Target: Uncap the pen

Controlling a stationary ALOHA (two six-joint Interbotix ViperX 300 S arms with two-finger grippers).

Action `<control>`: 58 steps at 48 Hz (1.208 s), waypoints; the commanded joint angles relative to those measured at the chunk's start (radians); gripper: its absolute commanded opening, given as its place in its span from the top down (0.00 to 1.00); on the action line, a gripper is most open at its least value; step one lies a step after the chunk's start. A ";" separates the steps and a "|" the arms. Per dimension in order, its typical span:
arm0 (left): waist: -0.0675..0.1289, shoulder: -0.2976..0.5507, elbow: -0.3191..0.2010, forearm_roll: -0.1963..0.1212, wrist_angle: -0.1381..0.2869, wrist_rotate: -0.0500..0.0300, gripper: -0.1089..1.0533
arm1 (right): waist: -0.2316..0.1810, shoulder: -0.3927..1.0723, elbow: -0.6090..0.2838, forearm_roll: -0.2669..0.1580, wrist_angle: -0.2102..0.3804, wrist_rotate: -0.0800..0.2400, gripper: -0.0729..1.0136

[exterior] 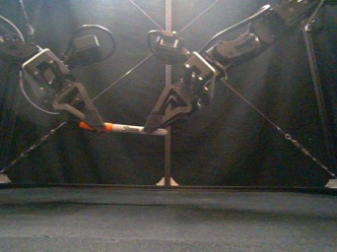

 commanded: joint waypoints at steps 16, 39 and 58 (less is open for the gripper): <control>0.006 -0.126 0.074 -0.002 -0.005 0.0000 0.49 | -0.020 -0.135 0.094 0.029 -0.012 0.002 0.48; 0.005 -0.213 0.106 -0.002 -0.006 0.0015 0.49 | -0.021 -0.150 0.124 0.026 -0.081 0.000 0.48; 0.006 -0.213 0.106 -0.002 -0.006 0.0015 0.49 | -0.021 -0.150 0.123 0.021 -0.083 0.000 0.48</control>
